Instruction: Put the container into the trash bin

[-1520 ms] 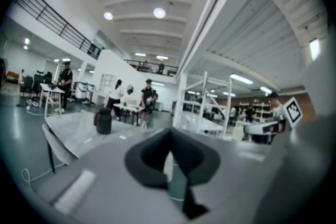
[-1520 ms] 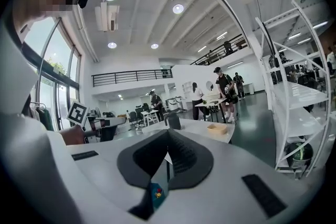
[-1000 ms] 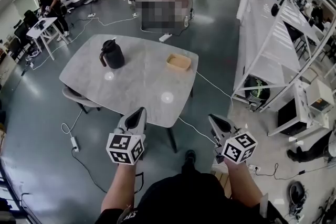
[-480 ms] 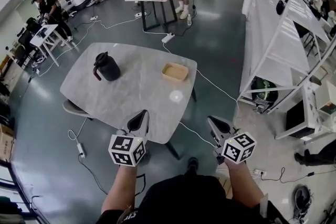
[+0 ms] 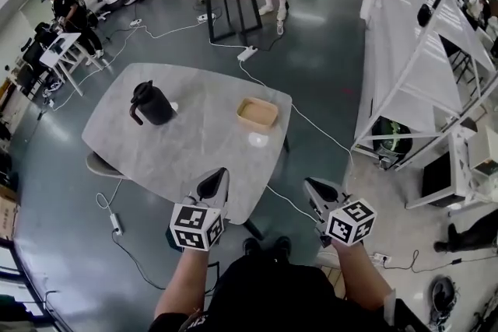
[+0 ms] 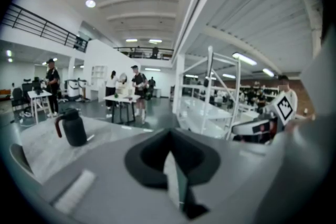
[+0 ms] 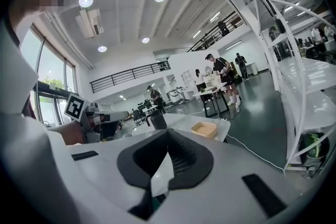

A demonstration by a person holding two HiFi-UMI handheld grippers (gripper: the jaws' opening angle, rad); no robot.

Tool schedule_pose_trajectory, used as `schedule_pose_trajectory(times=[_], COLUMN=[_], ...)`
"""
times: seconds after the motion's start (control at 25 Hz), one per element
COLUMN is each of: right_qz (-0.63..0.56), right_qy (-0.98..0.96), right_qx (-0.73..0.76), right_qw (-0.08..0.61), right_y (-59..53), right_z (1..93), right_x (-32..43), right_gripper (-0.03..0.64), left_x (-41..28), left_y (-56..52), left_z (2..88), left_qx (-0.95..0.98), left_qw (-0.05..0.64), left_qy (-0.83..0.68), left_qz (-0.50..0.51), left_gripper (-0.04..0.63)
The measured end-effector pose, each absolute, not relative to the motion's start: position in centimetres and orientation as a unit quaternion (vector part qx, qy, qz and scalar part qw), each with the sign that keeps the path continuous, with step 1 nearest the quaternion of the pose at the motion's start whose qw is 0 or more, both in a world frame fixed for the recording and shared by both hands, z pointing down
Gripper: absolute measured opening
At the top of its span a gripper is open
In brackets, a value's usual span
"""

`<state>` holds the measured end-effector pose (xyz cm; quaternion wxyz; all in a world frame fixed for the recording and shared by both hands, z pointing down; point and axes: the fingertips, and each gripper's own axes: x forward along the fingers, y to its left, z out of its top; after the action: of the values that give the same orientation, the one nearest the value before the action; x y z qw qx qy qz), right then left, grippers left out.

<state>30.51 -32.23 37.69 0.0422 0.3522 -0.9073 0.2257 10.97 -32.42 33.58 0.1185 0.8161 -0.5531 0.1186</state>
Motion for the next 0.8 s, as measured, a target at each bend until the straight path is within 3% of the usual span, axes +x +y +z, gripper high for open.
schedule_pose_trajectory(times=[0.48,0.8], right_qz=[0.210,0.220], right_qy=[-0.904,-0.900], right_qx=[0.370,0.373], right_qw=[0.041,0.045], right_y=[-34.6,-37.3], right_z=[35.4,36.5], right_x=[23.8,22.2], right_gripper=[-0.006,-0.006], left_x=[6.9,8.0], left_y=[-35.8,-40.8], left_z=[33.4,34.7], left_qx=[0.846,0.870], left_qw=[0.121,0.101], left_qy=[-0.508,-0.462], left_qz=[0.106,0.142], left_gripper=[0.009,0.015])
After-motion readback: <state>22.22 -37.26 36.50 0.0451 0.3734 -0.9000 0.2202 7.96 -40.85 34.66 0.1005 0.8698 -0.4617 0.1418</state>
